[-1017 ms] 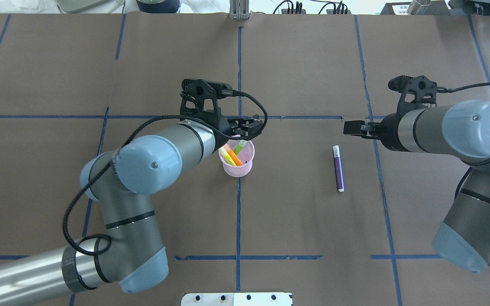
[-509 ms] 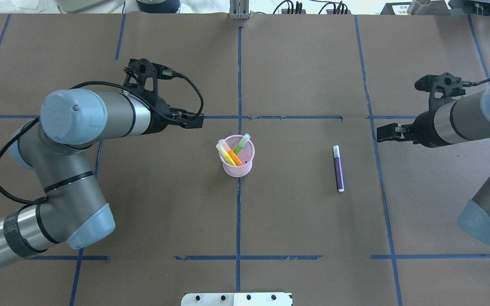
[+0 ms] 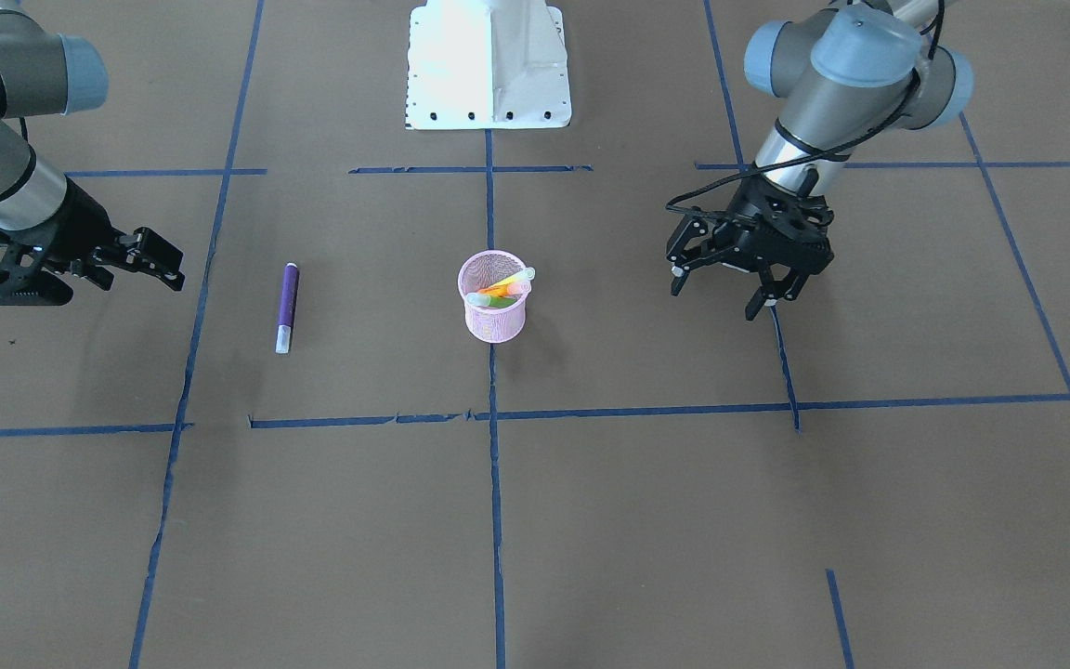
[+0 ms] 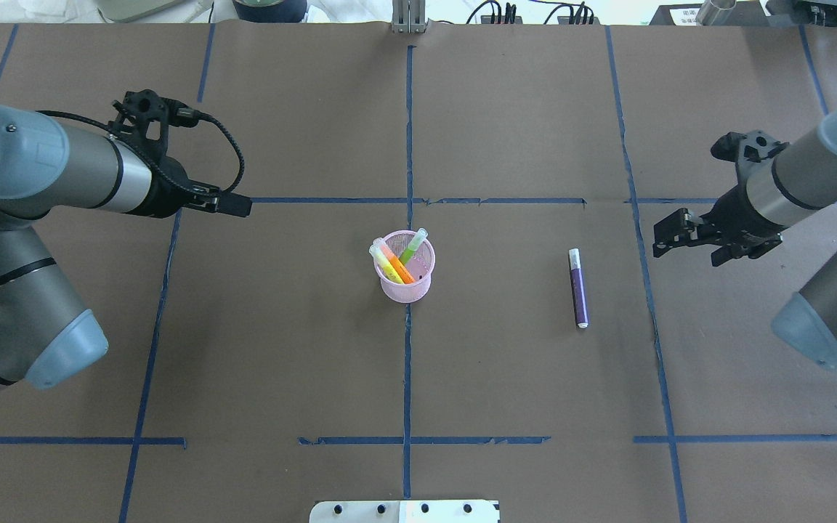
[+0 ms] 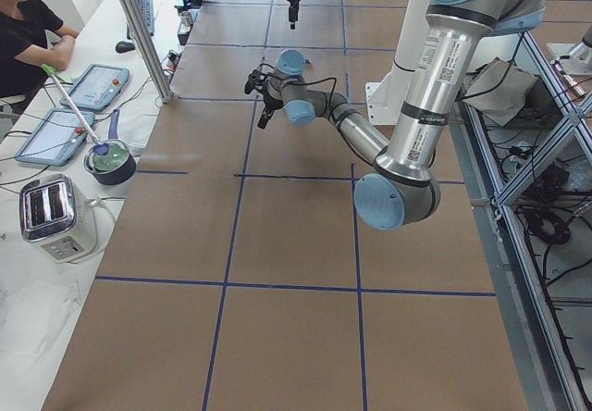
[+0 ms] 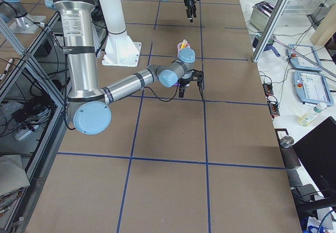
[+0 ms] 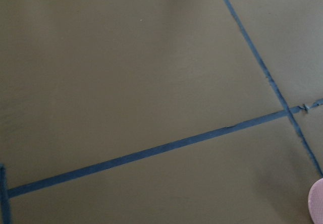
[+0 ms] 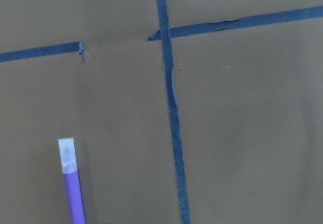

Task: Collect pens into pen holder
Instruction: 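Withdraw the left gripper from the cup while the right gripper moves toward the purple marker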

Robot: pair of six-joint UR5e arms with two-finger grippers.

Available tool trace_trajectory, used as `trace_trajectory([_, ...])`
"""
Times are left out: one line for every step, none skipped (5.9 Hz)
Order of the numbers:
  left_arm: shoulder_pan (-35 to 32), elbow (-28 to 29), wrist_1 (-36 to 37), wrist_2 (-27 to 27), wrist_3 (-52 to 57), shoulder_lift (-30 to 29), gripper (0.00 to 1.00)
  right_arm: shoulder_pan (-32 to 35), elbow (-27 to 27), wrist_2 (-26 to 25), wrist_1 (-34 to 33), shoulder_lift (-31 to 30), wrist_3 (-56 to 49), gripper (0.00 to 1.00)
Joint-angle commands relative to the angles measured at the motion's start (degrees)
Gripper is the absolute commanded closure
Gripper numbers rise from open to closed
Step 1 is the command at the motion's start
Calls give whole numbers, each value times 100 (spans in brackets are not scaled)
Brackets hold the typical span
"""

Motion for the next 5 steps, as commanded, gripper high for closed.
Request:
trace_trajectory([-91,-205,22,-192,125,436,0,-475,-385,78,-1421,1149,-19,0])
trace_trajectory([-299,-188,57,-480,447,647,0,-756,-430,-114,-1437,1234,-19,0])
trace_trajectory([-667,-196,432,-831,937,762,0,-986,-413,-499,-1437,1365,-45,0])
trace_trajectory([-845,-205,696,-974,1412,842,0,-979,-491,-520,-1446,1419,-71,0])
trace_trajectory([-864,-214,690,-975,1687,1086,0,-988,-884,-529,-1429,1611,-289,0])
